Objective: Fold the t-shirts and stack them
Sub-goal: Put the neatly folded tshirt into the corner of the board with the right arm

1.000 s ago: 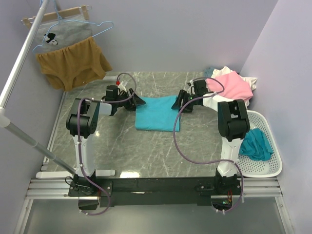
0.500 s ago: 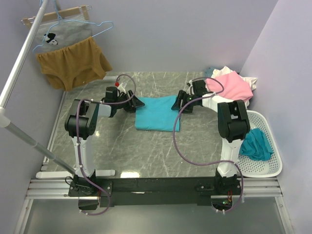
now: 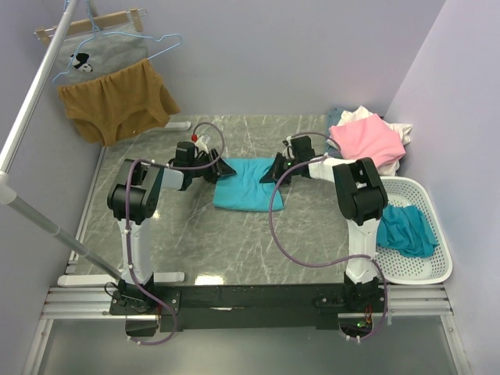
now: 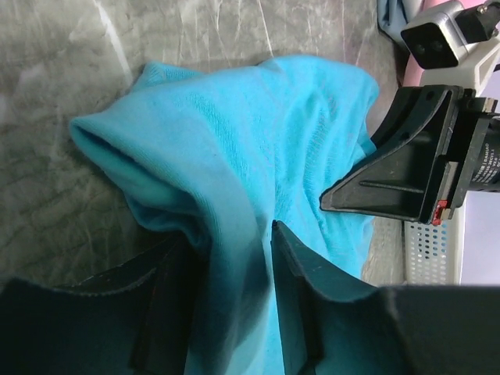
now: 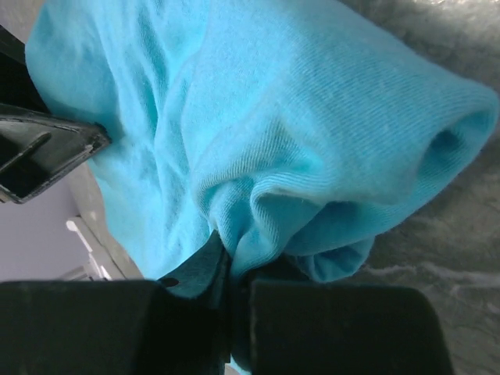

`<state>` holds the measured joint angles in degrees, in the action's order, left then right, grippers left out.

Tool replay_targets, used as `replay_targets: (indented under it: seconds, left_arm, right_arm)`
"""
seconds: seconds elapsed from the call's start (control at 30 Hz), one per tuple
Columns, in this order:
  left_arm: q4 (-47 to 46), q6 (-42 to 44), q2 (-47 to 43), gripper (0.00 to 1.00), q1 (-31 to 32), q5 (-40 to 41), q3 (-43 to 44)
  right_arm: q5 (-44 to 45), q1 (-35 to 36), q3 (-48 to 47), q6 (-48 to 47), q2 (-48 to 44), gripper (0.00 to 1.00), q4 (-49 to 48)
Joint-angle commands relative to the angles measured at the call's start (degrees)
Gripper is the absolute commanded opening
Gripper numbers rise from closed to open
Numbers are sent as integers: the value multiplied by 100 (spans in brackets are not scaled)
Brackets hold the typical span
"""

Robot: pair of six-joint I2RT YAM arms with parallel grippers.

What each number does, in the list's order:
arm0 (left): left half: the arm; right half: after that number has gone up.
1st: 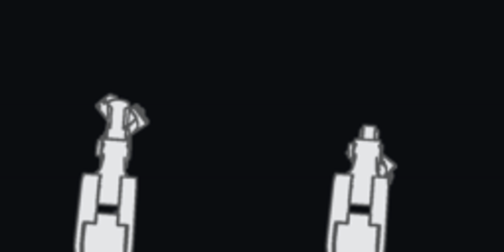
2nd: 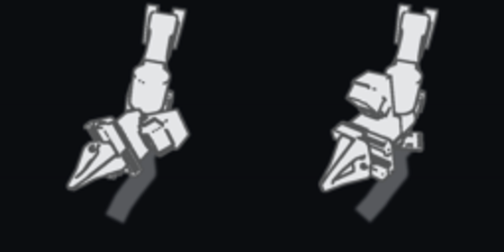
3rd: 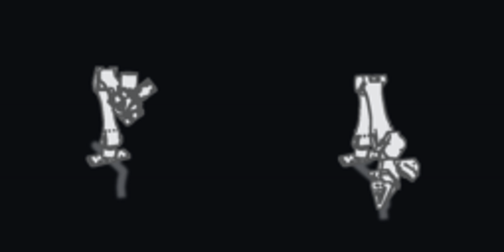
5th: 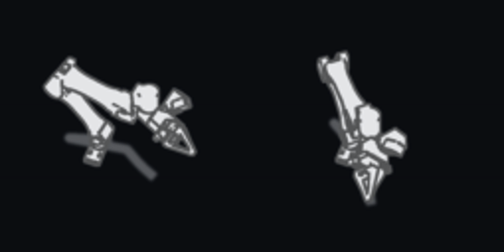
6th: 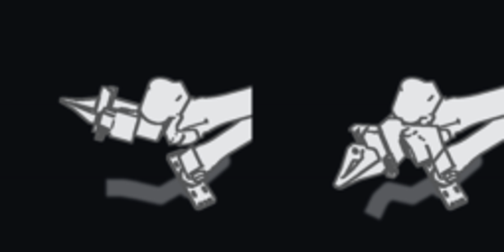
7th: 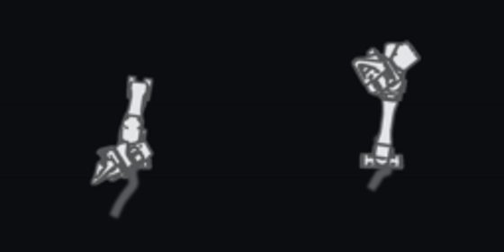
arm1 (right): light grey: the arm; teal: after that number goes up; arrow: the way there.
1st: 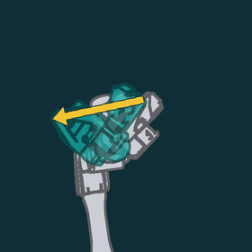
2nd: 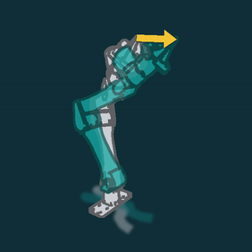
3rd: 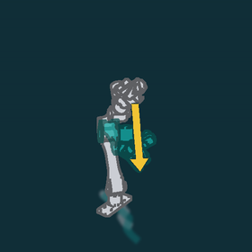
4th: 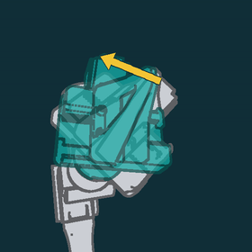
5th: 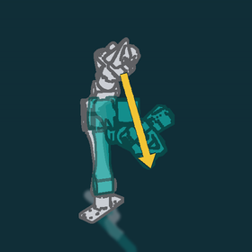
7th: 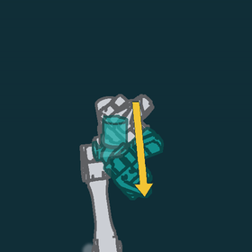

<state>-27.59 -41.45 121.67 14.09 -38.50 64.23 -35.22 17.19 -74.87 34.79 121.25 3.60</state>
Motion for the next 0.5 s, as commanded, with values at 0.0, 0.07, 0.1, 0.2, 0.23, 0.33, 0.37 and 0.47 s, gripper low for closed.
replay_targets:
  seconds: [0.0,0.07,0.1,0.2,0.23,0.33,0.37,0.47]
  left_arm:
    - [-150,-38,-29,45,59,-35,-51]
    - [-106,-30,-134,48,59,9,-68]
    - [-88,-30,-178,57,59,27,-68]
    - [-27,-47,-424,66,33,10,-51]
    - [-53,-73,-511,69,15,-8,-68]
    - [43,-65,-889,99,15,106,-68]
    - [78,-30,-1056,99,15,97,-51]
    - [193,5,-1320,99,15,115,-59]
  right_arm:
    - [165,13,-168,11,154,0,71]
    - [235,-110,-317,-24,31,0,150]
    - [305,-172,-396,-103,-92,0,229]
    - [646,-409,-914,-419,-312,0,834]
    - [692,-479,-1194,-507,-347,0,984]
    - [902,-760,-1817,-736,-462,0,1476]
    - [990,-822,-1986,-823,-479,0,1721]
    - [1272,-1164,-2547,-886,-515,0,1916]
